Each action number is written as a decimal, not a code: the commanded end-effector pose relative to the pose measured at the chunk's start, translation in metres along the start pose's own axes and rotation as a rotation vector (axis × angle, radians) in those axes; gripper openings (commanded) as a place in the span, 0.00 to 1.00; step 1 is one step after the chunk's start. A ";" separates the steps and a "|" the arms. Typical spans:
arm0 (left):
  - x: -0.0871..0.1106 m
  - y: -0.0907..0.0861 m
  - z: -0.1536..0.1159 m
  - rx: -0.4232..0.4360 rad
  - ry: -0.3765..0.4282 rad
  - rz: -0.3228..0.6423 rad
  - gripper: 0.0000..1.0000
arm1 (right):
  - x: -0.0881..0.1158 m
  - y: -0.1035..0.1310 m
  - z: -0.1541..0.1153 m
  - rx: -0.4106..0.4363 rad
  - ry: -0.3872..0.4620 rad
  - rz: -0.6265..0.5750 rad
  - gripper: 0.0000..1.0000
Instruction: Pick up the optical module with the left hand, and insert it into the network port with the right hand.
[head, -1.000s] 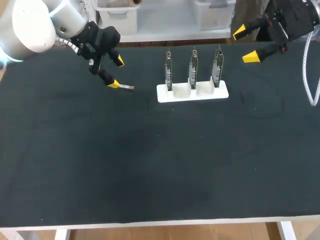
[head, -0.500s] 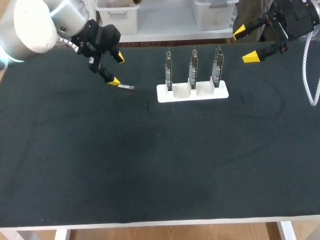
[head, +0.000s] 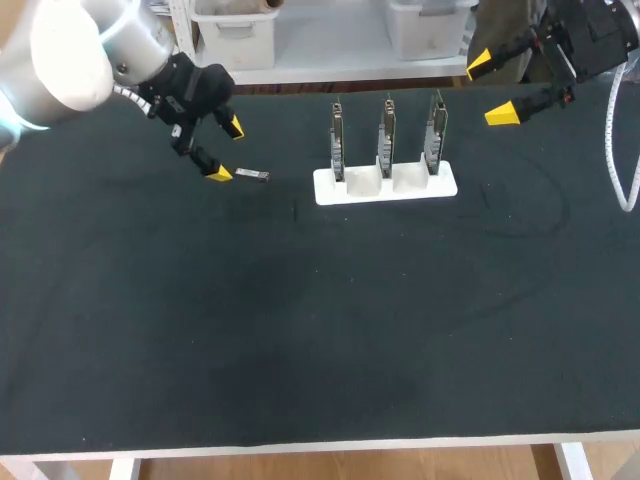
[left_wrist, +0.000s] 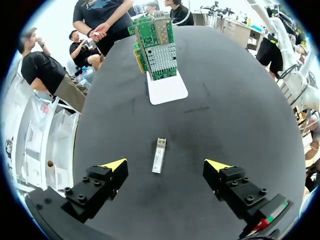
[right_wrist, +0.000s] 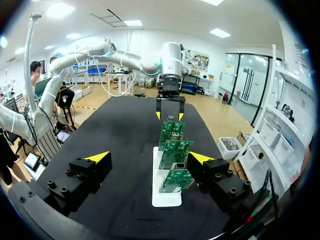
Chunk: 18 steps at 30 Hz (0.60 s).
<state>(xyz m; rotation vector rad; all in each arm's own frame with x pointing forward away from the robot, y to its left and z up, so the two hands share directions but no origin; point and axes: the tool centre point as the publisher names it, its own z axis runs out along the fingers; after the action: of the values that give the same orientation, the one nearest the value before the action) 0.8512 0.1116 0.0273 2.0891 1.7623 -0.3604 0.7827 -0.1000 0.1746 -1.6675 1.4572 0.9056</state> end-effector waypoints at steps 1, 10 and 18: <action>-0.001 0.013 0.006 0.048 -0.006 0.007 1.00 | 0.000 -0.001 0.000 -0.001 0.000 0.000 1.00; -0.007 0.019 0.011 0.055 -0.020 0.033 1.00 | 0.000 -0.001 0.000 -0.001 0.000 0.000 1.00; -0.007 0.016 0.014 0.089 0.041 0.037 1.00 | 0.000 -0.001 0.000 -0.001 0.000 0.000 1.00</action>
<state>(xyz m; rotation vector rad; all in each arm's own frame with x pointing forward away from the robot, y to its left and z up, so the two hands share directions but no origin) 0.8611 0.1018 0.0163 2.1576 1.7417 -0.3683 0.7827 -0.1000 0.1746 -1.6674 1.4573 0.9056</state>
